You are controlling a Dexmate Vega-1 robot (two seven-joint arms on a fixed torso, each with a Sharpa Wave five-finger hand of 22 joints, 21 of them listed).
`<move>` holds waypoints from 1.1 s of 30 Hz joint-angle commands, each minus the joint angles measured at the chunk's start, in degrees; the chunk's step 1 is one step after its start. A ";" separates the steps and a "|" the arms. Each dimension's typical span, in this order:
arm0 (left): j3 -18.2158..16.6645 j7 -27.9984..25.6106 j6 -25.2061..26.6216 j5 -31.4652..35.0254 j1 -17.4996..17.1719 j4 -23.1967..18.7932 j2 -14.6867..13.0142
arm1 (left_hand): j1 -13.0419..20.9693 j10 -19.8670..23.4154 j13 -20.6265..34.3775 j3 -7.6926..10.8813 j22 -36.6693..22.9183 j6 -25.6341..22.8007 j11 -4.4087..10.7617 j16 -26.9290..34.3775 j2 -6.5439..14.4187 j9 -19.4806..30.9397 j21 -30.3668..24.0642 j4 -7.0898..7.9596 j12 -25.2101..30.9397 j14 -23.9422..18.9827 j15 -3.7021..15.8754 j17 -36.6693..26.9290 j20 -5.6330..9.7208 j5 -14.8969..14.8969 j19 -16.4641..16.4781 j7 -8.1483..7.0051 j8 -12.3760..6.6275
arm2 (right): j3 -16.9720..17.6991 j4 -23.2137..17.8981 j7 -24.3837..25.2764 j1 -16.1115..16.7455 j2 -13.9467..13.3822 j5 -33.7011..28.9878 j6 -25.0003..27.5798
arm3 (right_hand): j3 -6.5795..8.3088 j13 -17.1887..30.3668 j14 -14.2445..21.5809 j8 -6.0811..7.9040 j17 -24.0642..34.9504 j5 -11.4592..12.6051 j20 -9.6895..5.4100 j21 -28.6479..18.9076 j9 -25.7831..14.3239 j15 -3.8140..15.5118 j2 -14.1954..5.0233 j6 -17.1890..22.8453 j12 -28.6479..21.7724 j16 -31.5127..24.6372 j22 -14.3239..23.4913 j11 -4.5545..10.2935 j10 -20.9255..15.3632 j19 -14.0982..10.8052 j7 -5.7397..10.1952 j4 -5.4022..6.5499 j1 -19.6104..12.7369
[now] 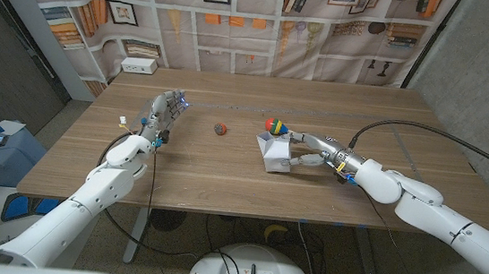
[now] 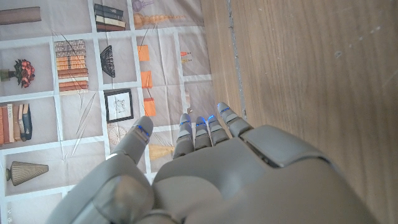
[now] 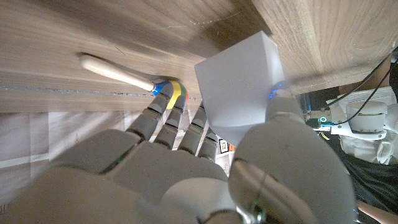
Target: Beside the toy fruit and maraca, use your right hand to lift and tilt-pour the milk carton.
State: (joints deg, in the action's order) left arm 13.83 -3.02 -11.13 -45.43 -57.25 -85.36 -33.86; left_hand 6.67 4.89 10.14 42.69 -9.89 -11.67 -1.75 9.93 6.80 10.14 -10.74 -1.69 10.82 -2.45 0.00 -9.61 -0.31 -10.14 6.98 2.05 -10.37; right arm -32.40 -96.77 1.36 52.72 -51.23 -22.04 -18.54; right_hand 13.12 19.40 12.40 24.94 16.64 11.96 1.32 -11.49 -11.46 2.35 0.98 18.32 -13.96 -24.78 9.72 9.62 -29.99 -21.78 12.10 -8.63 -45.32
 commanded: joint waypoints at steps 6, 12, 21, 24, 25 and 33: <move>0.33 0.15 0.11 -0.19 0.45 1.00 0.50 | 0.76 0.23 0.13 0.03 -0.07 -0.31 0.36 0.47 3.90 0.12 -0.38 -0.38 0.29 0.04 -0.11 -0.17 -0.43 0.14 0.15 0.10 -0.21 | -1.37 2.08 -0.28 -1.44 0.93 -0.21 -0.41 | -0.35 -0.03 -0.45 0.18 0.40 0.04 -0.61 0.19 -0.16 3.73 -0.34 0.36 0.60 0.02 0.28 -0.10 0.85 -0.03 0.07 0.10 0.25; 0.28 0.15 0.17 -0.29 0.43 1.17 0.49 | 0.77 0.23 0.13 0.02 -0.08 -0.30 0.25 0.47 3.94 0.13 -0.41 -0.36 0.30 0.04 -0.13 -0.18 -0.58 0.14 0.20 0.17 -0.20 | -1.70 2.10 -1.65 -1.84 0.84 0.56 -0.08 | -0.76 -0.30 -1.63 -0.81 0.49 0.04 -0.33 0.35 -0.09 3.20 0.38 -1.66 1.23 0.60 0.28 -0.45 2.05 0.49 -0.50 0.11 0.75; 0.59 0.68 0.26 -0.44 1.19 2.47 0.93 | 0.78 0.29 0.14 0.01 -0.08 -0.30 0.19 0.51 4.05 0.13 -0.43 -0.27 0.32 0.00 -0.19 -0.21 -0.63 0.13 0.23 0.16 -0.20 | -2.18 1.94 -4.28 -2.85 0.34 1.47 -0.40 | -2.19 -0.99 -5.18 -3.51 0.63 0.85 0.59 0.74 0.04 0.97 2.67 -6.73 2.79 2.58 0.29 -2.18 7.07 2.72 -1.69 0.48 3.00; 0.75 0.96 0.35 -0.48 1.62 2.96 1.10 | 0.77 0.28 0.14 0.01 -0.08 -0.31 0.15 0.53 4.10 0.13 -0.44 -0.21 0.32 -0.01 -0.16 -0.23 -0.70 0.12 0.25 0.15 -0.20 | -2.23 1.72 -5.09 -3.04 0.13 1.65 -0.14 | -2.61 -1.23 -6.39 -4.31 0.64 1.40 0.85 0.83 0.06 0.18 3.32 -8.11 3.17 3.30 0.29 -2.53 9.13 3.70 -1.93 0.60 3.73; 0.81 1.02 0.43 -0.46 1.74 3.06 1.09 | 0.77 0.31 0.14 0.01 -0.09 -0.32 0.12 0.53 4.12 0.13 -0.44 -0.19 0.33 -0.02 -0.20 -0.23 -0.69 0.12 0.25 0.16 -0.20 | -2.32 1.68 -5.91 -3.27 0.01 2.03 -0.08 | -2.66 -1.27 -6.63 -4.46 0.65 1.48 0.86 0.83 0.06 0.00 3.41 -8.38 3.22 3.43 0.29 -2.60 9.44 3.82 -1.95 0.60 3.82; 1.15 1.27 0.65 -0.43 2.51 3.87 1.44 | 0.76 0.28 0.15 0.01 -0.09 -0.27 0.17 0.54 4.20 0.14 -0.45 -0.06 0.32 0.00 -0.23 -0.26 -0.82 0.11 0.28 0.16 -0.18 | -2.48 1.88 -7.24 -3.72 -0.29 2.67 -0.65 | -3.39 -1.99 -10.59 -7.79 0.70 3.35 1.75 0.90 0.23 -2.83 4.41 -14.33 3.65 5.66 0.27 -5.43 15.54 6.65 -2.48 0.78 5.08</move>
State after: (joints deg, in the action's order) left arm 14.55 -2.17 -10.84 -45.83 -55.72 -82.62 -32.86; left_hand 6.67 4.89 10.14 42.69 -9.89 -11.67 -1.75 10.20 6.80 10.15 -10.74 -1.69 10.82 -2.45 0.00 -9.75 -0.52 -10.14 7.19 2.05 -10.37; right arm -34.57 -94.93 -3.70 49.74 -51.04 -20.37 -18.76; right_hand 10.05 17.53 2.71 17.82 17.18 14.76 2.94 -10.59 -11.18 -0.16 5.42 5.41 -10.36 -19.67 9.72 4.65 -15.78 -15.45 9.55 -8.06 -40.87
